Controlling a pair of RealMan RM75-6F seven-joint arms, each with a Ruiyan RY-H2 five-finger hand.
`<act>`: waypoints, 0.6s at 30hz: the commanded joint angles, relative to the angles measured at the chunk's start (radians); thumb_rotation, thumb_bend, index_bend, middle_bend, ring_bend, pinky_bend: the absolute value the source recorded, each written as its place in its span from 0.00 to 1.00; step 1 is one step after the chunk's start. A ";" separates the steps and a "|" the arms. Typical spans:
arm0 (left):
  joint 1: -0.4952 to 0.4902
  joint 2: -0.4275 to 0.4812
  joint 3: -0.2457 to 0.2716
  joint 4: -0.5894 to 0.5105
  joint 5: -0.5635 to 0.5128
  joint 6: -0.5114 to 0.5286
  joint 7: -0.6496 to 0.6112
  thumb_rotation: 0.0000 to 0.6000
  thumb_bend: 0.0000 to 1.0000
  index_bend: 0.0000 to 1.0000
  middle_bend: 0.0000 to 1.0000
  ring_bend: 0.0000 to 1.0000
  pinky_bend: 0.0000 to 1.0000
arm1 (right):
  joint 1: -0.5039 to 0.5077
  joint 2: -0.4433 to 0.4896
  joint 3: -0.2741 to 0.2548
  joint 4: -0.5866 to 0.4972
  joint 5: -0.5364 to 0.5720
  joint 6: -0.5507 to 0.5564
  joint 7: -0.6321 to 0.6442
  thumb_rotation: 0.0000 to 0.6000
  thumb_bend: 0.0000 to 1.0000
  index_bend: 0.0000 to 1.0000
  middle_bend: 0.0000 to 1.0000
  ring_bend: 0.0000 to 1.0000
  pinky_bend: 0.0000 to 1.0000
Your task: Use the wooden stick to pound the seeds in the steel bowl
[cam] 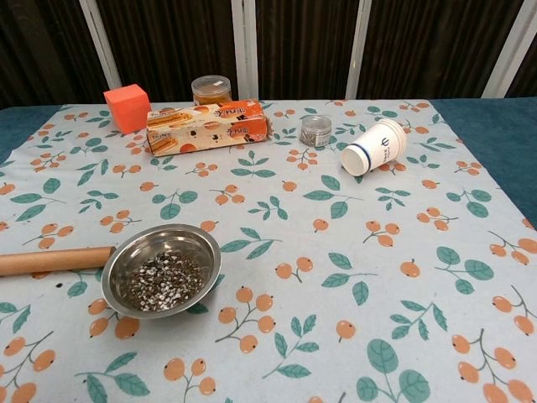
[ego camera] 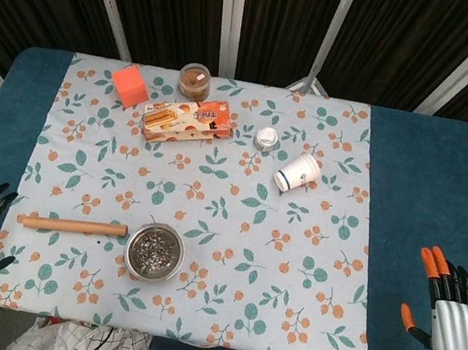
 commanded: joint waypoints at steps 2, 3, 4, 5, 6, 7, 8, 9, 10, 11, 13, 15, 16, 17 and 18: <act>0.002 -0.003 -0.004 0.002 0.000 0.006 -0.004 1.00 0.10 0.00 0.00 0.00 0.00 | -0.001 -0.004 0.002 0.001 -0.004 0.007 0.007 1.00 0.37 0.00 0.00 0.00 0.00; 0.002 -0.004 -0.006 0.003 0.001 0.009 -0.006 1.00 0.10 0.00 0.00 0.00 0.00 | -0.001 -0.007 0.004 0.003 -0.007 0.013 0.010 1.00 0.37 0.00 0.00 0.00 0.00; 0.003 -0.005 -0.007 0.004 0.001 0.011 -0.008 1.00 0.10 0.00 0.00 0.00 0.00 | -0.002 -0.009 0.006 0.006 -0.011 0.020 0.013 1.00 0.37 0.00 0.00 0.00 0.00; 0.003 -0.006 -0.008 0.004 0.001 0.012 -0.010 1.00 0.10 0.00 0.00 0.00 0.00 | -0.003 -0.013 0.008 0.009 -0.015 0.030 0.016 1.00 0.37 0.00 0.00 0.00 0.00; 0.003 -0.006 -0.007 0.004 0.002 0.013 -0.012 1.00 0.10 0.00 0.00 0.00 0.00 | -0.005 -0.016 0.010 0.012 -0.018 0.037 0.019 1.00 0.37 0.00 0.00 0.00 0.00; 0.004 -0.007 -0.007 0.005 0.002 0.012 -0.011 1.00 0.10 0.00 0.00 0.00 0.00 | -0.007 -0.018 0.010 0.015 -0.019 0.041 0.024 1.00 0.37 0.00 0.00 0.00 0.00; 0.004 -0.007 -0.007 0.006 0.001 0.011 -0.010 1.00 0.10 0.00 0.00 0.00 0.00 | -0.008 -0.019 0.009 0.017 -0.017 0.041 0.027 1.00 0.37 0.00 0.00 0.00 0.00; 0.004 -0.008 -0.007 0.006 -0.001 0.009 -0.008 1.00 0.10 0.00 0.00 0.00 0.00 | -0.008 -0.019 0.010 0.018 -0.016 0.040 0.028 1.00 0.37 0.00 0.00 0.00 0.00; 0.004 -0.008 -0.007 0.006 -0.002 0.007 -0.006 1.00 0.10 0.00 0.00 0.00 0.00 | -0.008 -0.020 0.010 0.018 -0.014 0.039 0.029 1.00 0.37 0.00 0.00 0.00 0.00; 0.004 -0.009 -0.007 0.006 -0.004 0.005 -0.004 1.00 0.10 0.00 0.00 0.00 0.00 | -0.008 -0.020 0.010 0.019 -0.011 0.038 0.029 1.00 0.37 0.00 0.00 0.00 0.00; 0.003 -0.009 -0.008 0.005 -0.011 -0.002 0.001 1.00 0.10 0.00 0.00 0.00 0.00 | -0.008 -0.019 0.011 0.016 -0.007 0.034 0.030 1.00 0.37 0.00 0.00 0.00 0.00; 0.000 -0.008 -0.009 0.001 -0.023 -0.017 0.012 1.00 0.10 0.00 0.00 0.00 0.00 | -0.006 -0.019 0.011 0.014 -0.007 0.032 0.032 1.00 0.37 0.00 0.00 0.00 0.00; -0.002 -0.007 -0.010 0.000 -0.027 -0.023 0.019 1.00 0.10 0.00 0.00 0.00 0.00 | -0.006 -0.019 0.012 0.013 -0.008 0.032 0.035 1.00 0.37 0.00 0.00 0.00 0.00; -0.005 -0.006 -0.011 -0.005 -0.034 -0.031 0.026 1.00 0.10 0.00 0.00 0.00 0.00 | -0.005 -0.018 0.011 0.013 -0.008 0.031 0.038 1.00 0.37 0.00 0.00 0.00 0.00; -0.009 -0.005 -0.012 -0.014 -0.041 -0.043 0.032 1.00 0.10 0.00 0.00 0.00 0.00 | -0.005 -0.017 0.009 0.013 -0.010 0.029 0.038 1.00 0.37 0.00 0.00 0.00 0.00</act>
